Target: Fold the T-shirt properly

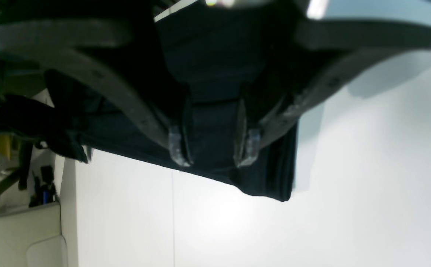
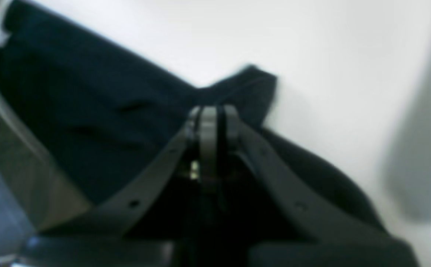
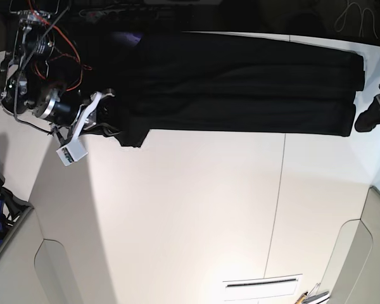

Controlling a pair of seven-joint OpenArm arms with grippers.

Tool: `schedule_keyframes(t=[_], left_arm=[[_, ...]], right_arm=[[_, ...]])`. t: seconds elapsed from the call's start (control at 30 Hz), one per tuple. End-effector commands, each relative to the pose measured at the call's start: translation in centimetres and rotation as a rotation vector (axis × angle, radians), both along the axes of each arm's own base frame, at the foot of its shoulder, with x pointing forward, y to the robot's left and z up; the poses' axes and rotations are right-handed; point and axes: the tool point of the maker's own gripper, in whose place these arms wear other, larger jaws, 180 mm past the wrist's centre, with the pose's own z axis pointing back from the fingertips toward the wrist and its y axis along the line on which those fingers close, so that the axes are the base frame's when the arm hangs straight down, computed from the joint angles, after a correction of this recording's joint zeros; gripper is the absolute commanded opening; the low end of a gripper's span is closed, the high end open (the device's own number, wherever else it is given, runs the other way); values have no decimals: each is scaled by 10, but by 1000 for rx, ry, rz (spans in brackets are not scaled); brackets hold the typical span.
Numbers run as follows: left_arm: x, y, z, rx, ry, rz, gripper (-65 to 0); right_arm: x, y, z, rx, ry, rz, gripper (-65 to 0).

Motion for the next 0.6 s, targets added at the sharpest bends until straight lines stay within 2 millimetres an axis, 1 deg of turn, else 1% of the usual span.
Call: schedule_keyframes(t=[0.0, 0.17, 0.27, 0.33, 0.47, 0.57], left_arm=[[9, 8, 19, 25, -54, -4, -430], [9, 8, 19, 26, -54, -4, -430], [9, 8, 19, 25, -54, -4, -430], [9, 8, 19, 25, -54, -4, -430], [9, 8, 19, 25, -54, -4, -430], [9, 8, 19, 25, -55, -4, -430]], right_arm=[[-4, 4, 13, 5, -42, 13, -650], [-43, 14, 23, -20, -52, 51, -650], [-59, 17, 24, -26, -39, 63, -650], [-63, 17, 22, -27, -27, 63, -650], [-58, 13, 22, -48, -54, 44, -650], [-59, 15, 23, -36, -49, 51, -650]])
